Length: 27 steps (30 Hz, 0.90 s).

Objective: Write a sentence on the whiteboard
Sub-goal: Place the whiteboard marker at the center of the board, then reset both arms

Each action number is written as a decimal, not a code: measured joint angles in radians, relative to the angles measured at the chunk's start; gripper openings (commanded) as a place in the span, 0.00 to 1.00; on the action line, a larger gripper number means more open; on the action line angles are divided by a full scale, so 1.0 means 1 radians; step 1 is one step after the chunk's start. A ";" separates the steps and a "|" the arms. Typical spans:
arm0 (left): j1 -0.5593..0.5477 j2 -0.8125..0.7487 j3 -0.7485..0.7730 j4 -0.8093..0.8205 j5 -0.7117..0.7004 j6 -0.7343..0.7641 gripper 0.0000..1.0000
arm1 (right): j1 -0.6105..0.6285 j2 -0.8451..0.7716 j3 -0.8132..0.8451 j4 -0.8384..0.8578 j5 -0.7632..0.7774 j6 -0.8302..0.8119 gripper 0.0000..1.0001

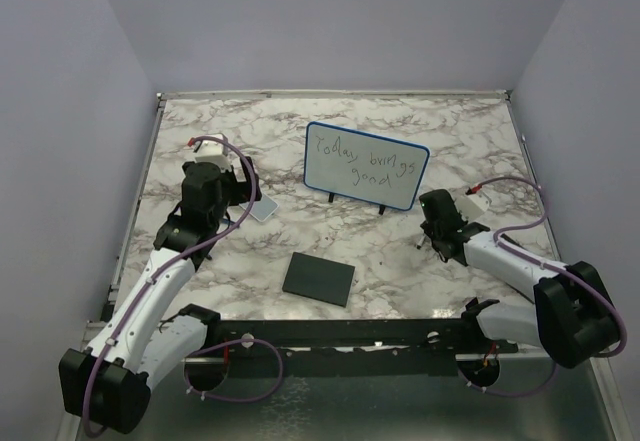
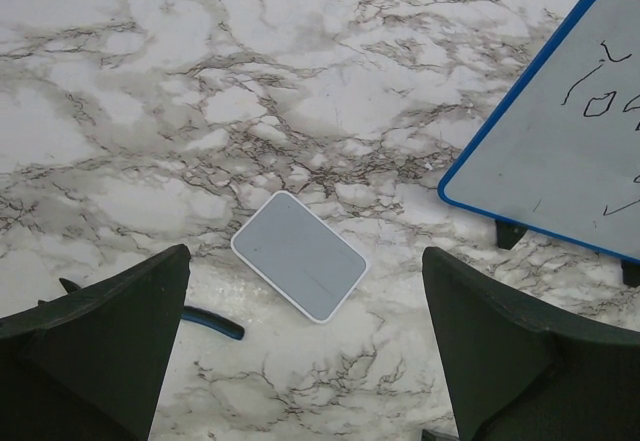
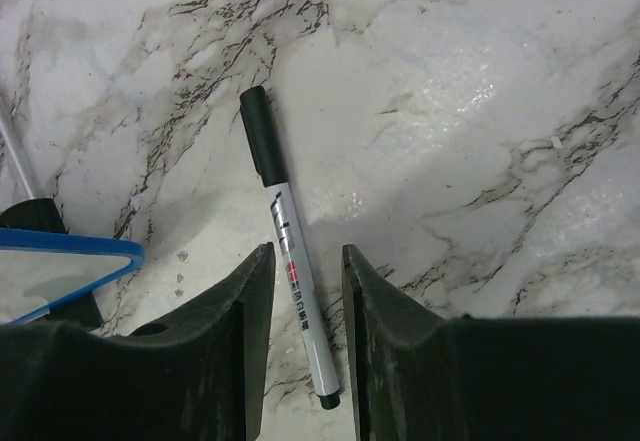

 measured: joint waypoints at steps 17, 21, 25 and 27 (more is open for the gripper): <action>0.050 0.005 -0.002 -0.015 -0.015 -0.038 0.99 | 0.000 -0.176 -0.001 -0.018 0.022 -0.130 0.82; 0.062 0.004 -0.002 -0.021 -0.058 -0.054 0.99 | 0.000 -0.258 0.013 -0.027 0.051 -0.224 0.82; 0.062 -0.005 0.007 -0.026 -0.129 -0.062 0.99 | 0.000 -0.347 0.063 -0.018 0.067 -0.371 0.81; 0.062 -0.010 0.027 -0.038 -0.167 -0.064 0.99 | 0.000 -0.401 0.090 0.006 0.061 -0.472 0.81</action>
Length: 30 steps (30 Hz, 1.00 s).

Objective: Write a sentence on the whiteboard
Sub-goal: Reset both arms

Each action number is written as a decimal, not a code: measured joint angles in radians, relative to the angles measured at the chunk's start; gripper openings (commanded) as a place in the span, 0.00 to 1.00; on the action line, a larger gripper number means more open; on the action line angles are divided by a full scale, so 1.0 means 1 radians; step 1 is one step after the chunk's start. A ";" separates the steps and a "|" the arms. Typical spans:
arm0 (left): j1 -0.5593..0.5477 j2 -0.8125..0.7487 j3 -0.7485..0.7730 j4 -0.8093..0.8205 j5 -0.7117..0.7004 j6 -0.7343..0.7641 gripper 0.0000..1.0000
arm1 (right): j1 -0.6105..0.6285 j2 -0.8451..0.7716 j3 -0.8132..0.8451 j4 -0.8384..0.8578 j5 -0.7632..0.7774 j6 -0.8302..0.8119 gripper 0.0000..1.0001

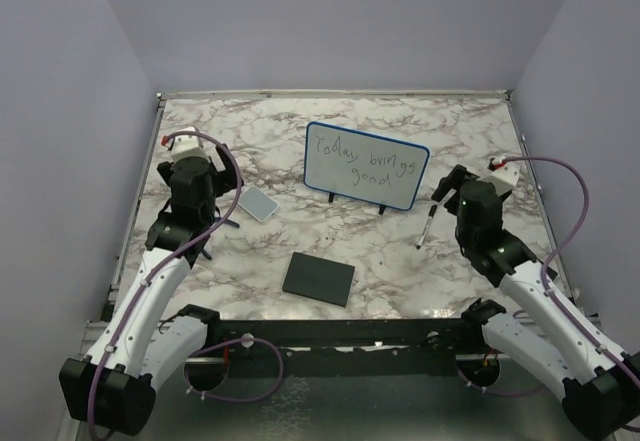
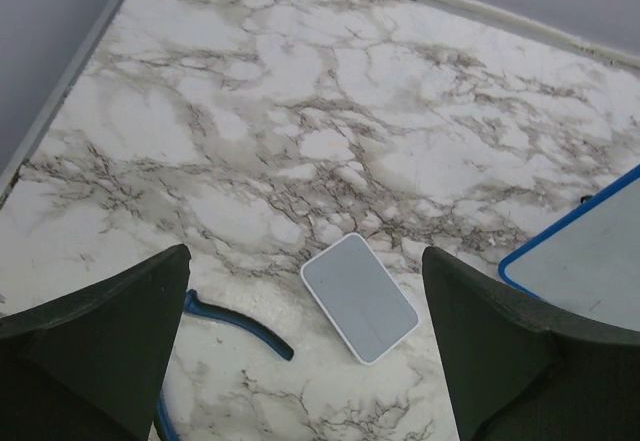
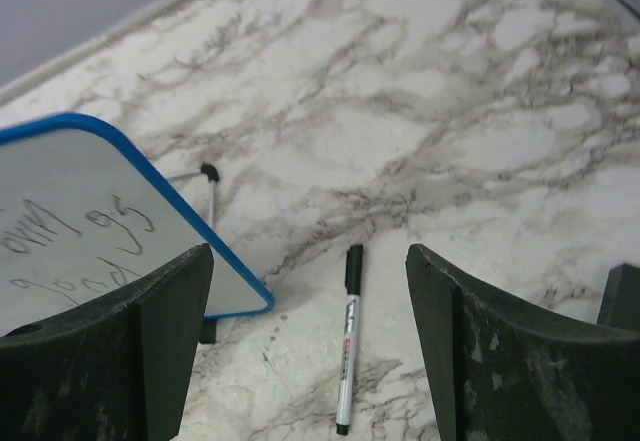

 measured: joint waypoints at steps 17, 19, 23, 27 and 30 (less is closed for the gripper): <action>0.001 -0.217 0.013 0.053 -0.134 0.095 0.99 | 0.000 -0.339 -0.016 0.260 -0.150 -0.460 0.81; 0.001 -0.231 0.008 0.054 -0.135 0.098 0.99 | 0.000 -0.338 -0.016 0.266 -0.153 -0.467 0.80; 0.001 -0.246 0.008 0.057 -0.137 0.100 0.99 | 0.000 -0.336 -0.016 0.266 -0.156 -0.471 0.80; 0.001 -0.251 0.008 0.060 -0.139 0.101 0.99 | 0.000 -0.337 -0.016 0.266 -0.156 -0.472 0.81; 0.001 -0.251 0.008 0.060 -0.140 0.101 0.99 | 0.000 -0.338 -0.016 0.265 -0.156 -0.471 0.81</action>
